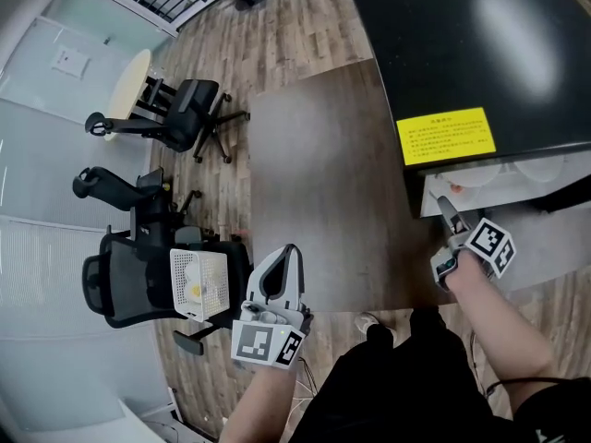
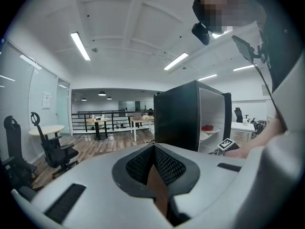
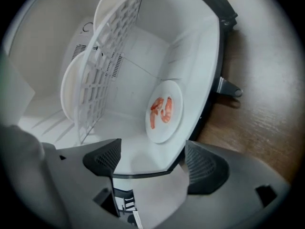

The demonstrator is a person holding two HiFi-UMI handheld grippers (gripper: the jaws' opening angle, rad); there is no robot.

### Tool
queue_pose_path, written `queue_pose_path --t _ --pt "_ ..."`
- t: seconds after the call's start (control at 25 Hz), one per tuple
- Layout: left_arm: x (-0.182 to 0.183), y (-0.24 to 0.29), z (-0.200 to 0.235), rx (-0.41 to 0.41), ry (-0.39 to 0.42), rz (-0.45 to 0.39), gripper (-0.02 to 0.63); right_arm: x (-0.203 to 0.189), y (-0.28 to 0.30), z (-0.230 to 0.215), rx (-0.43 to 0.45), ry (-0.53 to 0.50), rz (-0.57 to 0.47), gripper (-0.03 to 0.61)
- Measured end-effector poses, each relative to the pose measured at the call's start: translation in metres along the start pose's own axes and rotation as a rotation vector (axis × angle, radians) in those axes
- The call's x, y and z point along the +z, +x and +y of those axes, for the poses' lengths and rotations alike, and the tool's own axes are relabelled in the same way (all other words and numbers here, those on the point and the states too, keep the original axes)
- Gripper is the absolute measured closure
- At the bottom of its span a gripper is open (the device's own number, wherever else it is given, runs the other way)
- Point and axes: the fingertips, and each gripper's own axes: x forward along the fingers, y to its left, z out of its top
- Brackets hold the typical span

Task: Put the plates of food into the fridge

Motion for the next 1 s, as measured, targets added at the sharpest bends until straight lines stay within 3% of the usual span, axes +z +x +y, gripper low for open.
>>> queue_pose_path --t 0.12,0.2,0.36,0.48,0.68,1.0 --pt "0.004 -0.005 0.0 -0.018 0.002 -0.018 0.611 0.0 -0.011 0.012 0.122 -0.009 -0.052 0.178" --pt "0.005 -0.009 -0.002 -0.03 -0.004 -0.028 0.611 -0.001 -0.021 0.019 0.189 -0.071 -0.069 0.179" --pt "0.003 -0.017 -0.002 -0.055 -0.029 -0.045 0.611 -0.024 -0.045 0.033 0.199 -0.218 -0.028 0.181" --pt "0.002 -0.025 -0.003 -0.081 -0.043 -0.056 0.611 -0.042 -0.063 0.057 0.283 -0.285 -0.013 0.181" --pt "0.005 -0.042 -0.001 -0.114 -0.055 -0.082 0.611 -0.044 -0.087 0.092 0.377 -0.433 -0.09 0.181" --pt "0.016 -0.072 0.012 -0.103 -0.056 -0.122 0.611 -0.051 -0.104 0.126 0.429 -0.537 -0.137 0.181"
